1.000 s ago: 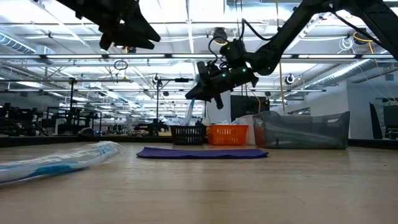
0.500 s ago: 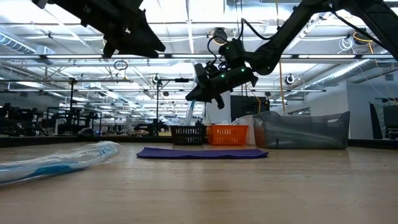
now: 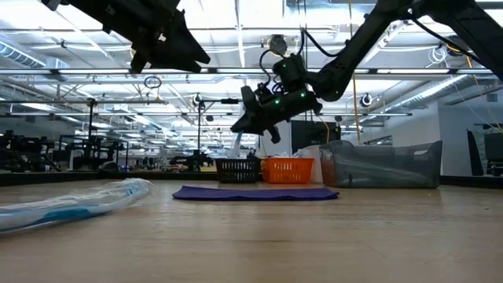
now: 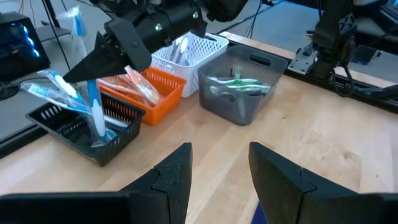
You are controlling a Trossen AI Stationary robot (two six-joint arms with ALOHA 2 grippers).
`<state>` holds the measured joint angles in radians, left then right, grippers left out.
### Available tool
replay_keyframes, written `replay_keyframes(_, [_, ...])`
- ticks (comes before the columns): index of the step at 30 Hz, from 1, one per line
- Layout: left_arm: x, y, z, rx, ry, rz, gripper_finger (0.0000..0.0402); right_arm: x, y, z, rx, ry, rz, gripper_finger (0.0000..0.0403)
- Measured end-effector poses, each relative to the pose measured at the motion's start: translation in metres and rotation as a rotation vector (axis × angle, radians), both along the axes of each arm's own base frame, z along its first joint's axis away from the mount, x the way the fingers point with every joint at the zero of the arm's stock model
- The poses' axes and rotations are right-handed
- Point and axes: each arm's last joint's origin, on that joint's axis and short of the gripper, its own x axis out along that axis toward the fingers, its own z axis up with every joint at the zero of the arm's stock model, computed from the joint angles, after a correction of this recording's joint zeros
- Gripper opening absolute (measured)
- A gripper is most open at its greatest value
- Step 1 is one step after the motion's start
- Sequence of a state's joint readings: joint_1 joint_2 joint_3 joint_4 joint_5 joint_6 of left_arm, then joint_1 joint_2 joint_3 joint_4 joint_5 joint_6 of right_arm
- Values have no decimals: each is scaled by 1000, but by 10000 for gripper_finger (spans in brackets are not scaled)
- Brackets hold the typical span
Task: Pick & Place Toothbrushes
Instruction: Put the blue toothbrush into the black bin
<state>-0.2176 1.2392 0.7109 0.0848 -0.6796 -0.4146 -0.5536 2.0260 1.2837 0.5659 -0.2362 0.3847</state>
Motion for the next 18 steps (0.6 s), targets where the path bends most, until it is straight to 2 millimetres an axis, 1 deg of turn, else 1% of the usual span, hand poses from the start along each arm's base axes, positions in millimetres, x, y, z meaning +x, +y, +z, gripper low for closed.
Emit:
replay_keyframes(3, [0, 0, 0, -6, -1, 1, 161, 0, -1, 0, 35, -22, -13, 8])
replay_keyframes(5, [0, 0, 0, -6, 0, 1, 161, 0, -1, 3, 17, -42, -10, 8])
replay_keyframes(10, [0, 0, 0, -11, -2, 3, 161, 2, 2, 2, 7, -27, 2, 9])
replay_keyframes(18, [0, -1, -1, -21, 2, -18, 161, 2, 2, 4, -38, -41, 5, 35])
